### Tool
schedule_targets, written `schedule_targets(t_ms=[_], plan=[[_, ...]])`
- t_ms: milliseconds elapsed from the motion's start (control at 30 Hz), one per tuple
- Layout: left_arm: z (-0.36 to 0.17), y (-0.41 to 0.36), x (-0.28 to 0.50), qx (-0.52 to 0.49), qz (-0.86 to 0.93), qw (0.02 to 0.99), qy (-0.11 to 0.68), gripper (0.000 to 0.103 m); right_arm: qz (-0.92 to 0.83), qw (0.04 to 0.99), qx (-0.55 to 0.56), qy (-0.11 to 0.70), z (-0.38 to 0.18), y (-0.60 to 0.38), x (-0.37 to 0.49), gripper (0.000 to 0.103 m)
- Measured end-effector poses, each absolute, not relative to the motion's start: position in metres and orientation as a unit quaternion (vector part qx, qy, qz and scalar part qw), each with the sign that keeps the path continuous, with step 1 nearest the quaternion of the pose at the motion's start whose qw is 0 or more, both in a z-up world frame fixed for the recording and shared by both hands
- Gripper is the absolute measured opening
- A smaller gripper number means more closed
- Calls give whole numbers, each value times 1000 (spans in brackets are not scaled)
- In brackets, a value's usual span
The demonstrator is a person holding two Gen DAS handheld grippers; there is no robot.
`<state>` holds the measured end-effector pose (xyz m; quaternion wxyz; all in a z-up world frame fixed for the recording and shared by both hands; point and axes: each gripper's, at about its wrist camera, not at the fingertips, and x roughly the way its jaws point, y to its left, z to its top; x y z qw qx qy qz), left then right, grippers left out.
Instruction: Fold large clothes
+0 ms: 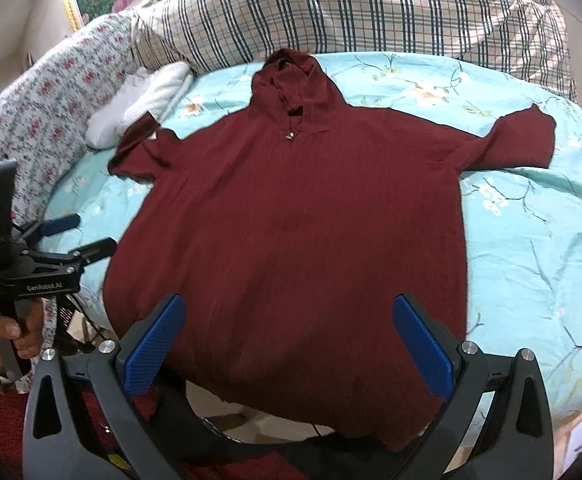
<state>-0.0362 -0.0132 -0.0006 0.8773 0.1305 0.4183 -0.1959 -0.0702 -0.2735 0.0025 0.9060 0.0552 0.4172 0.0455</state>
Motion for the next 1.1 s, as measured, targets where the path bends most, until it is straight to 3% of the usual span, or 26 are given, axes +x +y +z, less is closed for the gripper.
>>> schedule_targets(t_ms=[367, 567, 867, 967, 1033, 1100], plan=[[1, -17, -24, 98, -213, 893, 384, 99, 41, 910, 110, 397, -3, -306, -64, 103], [-6, -36, -11, 149, -202, 887, 388, 99, 6, 911, 121, 395, 1, -337, -51, 103], [-17, -49, 10, 150, -208, 876, 410, 100, -72, 910, 169, 372, 24, -428, -7, 103], [-21, -50, 22, 142, -206, 871, 422, 100, -106, 911, 178, 356, 35, -474, 23, 91], [-24, -52, 30, 137, -207, 868, 430, 100, -144, 906, 185, 354, 39, -513, 52, 75], [-26, -55, 35, 136, -208, 866, 434, 100, -183, 900, 173, 355, 40, -550, 82, 73]])
